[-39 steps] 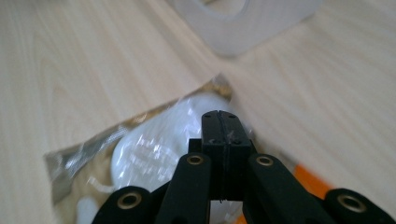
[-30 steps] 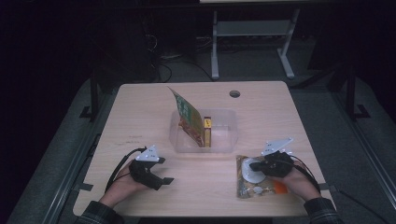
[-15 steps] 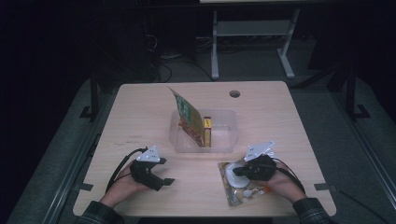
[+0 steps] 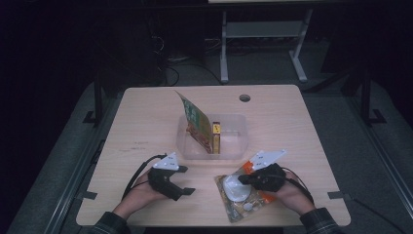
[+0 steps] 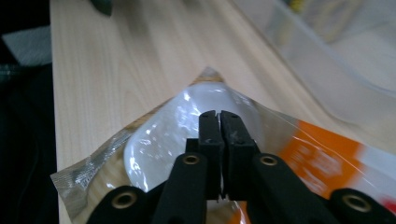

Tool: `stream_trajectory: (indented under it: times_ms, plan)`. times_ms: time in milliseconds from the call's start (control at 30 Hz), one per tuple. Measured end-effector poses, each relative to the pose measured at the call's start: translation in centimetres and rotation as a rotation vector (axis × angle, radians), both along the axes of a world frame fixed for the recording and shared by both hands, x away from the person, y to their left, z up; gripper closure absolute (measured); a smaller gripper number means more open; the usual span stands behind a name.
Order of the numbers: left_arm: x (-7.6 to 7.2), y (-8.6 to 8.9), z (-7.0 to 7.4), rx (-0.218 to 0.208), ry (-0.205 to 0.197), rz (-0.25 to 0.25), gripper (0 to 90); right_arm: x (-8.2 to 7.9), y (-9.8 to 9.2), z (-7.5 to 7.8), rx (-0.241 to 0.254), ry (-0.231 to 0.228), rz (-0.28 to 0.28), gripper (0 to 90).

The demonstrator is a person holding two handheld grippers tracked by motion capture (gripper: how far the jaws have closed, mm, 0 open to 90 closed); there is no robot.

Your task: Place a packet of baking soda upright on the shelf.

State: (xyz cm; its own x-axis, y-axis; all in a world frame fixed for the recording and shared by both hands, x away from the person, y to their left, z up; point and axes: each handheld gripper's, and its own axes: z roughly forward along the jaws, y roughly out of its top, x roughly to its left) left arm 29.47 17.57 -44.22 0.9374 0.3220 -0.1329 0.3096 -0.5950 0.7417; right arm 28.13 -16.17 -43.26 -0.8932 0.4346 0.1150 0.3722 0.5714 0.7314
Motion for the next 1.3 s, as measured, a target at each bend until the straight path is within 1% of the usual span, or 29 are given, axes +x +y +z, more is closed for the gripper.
stream_trajectory:
  times_ms: [33, 100, 167, 200, 233, 333, 367, 433, 500, 533, 600, 633, 667, 700, 733, 800, 833, 867, 933, 967, 1000, 1033, 1067, 1100, 1133, 1167, 1200, 1300]
  plan:
    - [0.0, -0.8, 0.0, -0.002, -0.010, -0.015, 18.3, -0.1, -0.6, 0.2, 0.010, -0.009, -0.027, 82.9]
    - [0.1, -2.5, 0.0, -0.003, -0.011, -0.049, 19.6, -0.4, -1.9, 0.8, 0.028, -0.022, -0.078, 77.7]
    - [0.2, -4.3, -0.2, -0.008, -0.009, -0.073, 21.0, -0.7, -3.2, 1.1, 0.045, -0.025, -0.131, 74.2]
    - [0.4, -5.4, -0.3, -0.012, 0.005, -0.083, 21.7, -0.9, -3.8, 1.2, 0.049, -0.029, -0.152, 71.2]
    - [0.6, -6.1, -0.4, -0.017, 0.004, -0.089, 22.1, -1.1, -4.5, 1.3, 0.053, -0.034, -0.181, 67.9]
    - [1.2, -8.4, -0.6, -0.007, -0.002, -0.115, 23.4, -1.5, -5.8, 1.2, 0.057, -0.035, -0.230, 60.5]
    - [1.5, -9.0, -0.6, -0.016, 0.003, -0.114, 23.6, -1.6, -6.2, 1.2, 0.059, -0.030, -0.242, 58.6]
    - [2.0, -10.1, -0.9, -0.023, 0.020, -0.112, 24.8, -1.9, -7.0, 1.1, 0.058, -0.023, -0.274, 51.4]
    - [2.4, -11.0, -1.4, -0.014, 0.039, -0.108, 26.6, -2.1, -7.7, 1.0, 0.061, -0.016, -0.293, 45.6]
    - [2.7, -11.5, -1.7, -0.005, 0.034, -0.120, 26.9, -2.2, -8.0, 1.0, 0.059, -0.020, -0.312, 42.3]
    - [3.0, -12.0, -2.0, -0.017, 0.058, -0.111, 29.3, -2.3, -8.6, 0.8, 0.065, -0.011, -0.333, 38.2]
    - [3.2, -12.2, -2.2, -0.021, 0.066, -0.112, 31.6, -2.3, -8.9, 0.8, 0.065, -0.014, -0.344, 36.5]
    - [3.5, -12.4, -2.3, -0.027, 0.078, -0.125, 34.0, -2.3, -9.2, 0.7, 0.066, -0.011, -0.353, 34.9]
    - [3.6, -12.4, -2.4, -0.033, 0.092, -0.128, 37.5, -2.3, -9.3, 0.6, 0.066, 0.003, -0.361, 33.5]
    - [3.8, -12.5, -2.5, -0.039, 0.106, -0.145, 41.0, -2.3, -9.4, 0.5, 0.067, 0.001, -0.365, 32.8]
    - [3.8, -12.5, -2.6, -0.056, 0.141, -0.161, 51.1, -2.2, -9.6, 0.4, 0.068, 0.006, -0.367, 31.0]
    - [3.8, -12.6, -2.5, -0.054, 0.137, -0.166, 57.8, -2.2, -9.5, 0.3, 0.072, 0.013, -0.370, 30.0]
    - [3.6, -12.6, -2.4, -0.053, 0.133, -0.160, 61.6, -2.1, -9.5, 0.3, 0.073, 0.016, -0.365, 29.7]
    - [3.5, -12.5, -2.1, -0.056, 0.118, -0.172, 74.9, -2.0, -9.4, 0.1, 0.071, 0.026, -0.359, 28.3]
    - [3.4, -12.4, -2.0, -0.057, 0.117, -0.170, 79.4, -2.0, -9.3, 0.1, 0.075, 0.027, -0.354, 27.8]
    - [3.3, -12.3, -1.8, -0.068, 0.110, -0.176, 83.8, -2.0, -9.3, 0.1, 0.076, 0.029, -0.353, 27.3]
    - [3.1, -12.2, -1.6, -0.073, 0.105, -0.175, 85.4, -2.0, -9.2, 0.1, 0.076, 0.030, -0.352, 26.8]
    - [3.0, -12.2, -1.4, -0.076, 0.087, -0.179, 87.0, -2.0, -9.2, 0.1, 0.082, 0.026, -0.344, 26.3]
    - [2.8, -12.1, -1.2, -0.086, 0.080, -0.179, 88.5, -2.0, -9.2, 0.1, 0.090, 0.028, -0.341, 26.1]
    - [2.7, -12.1, -0.9, -0.086, 0.062, -0.186, 88.9, -2.0, -9.1, 0.2, 0.091, 0.029, -0.340, 25.4]
    - [2.4, -12.1, -0.8, -0.099, 0.056, -0.182, 89.1, -1.9, -9.1, 0.2, 0.094, 0.027, -0.335, 24.8]
    - [2.4, -12.0, -0.6, -0.096, 0.041, -0.191, 89.2, -1.9, -9.1, 0.1, 0.100, 0.030, -0.330, 24.6]
    - [2.0, -11.9, 0.0, -0.128, 0.021, -0.187, 89.6, -1.9, -9.0, 0.1, 0.109, 0.038, -0.326, 23.3]
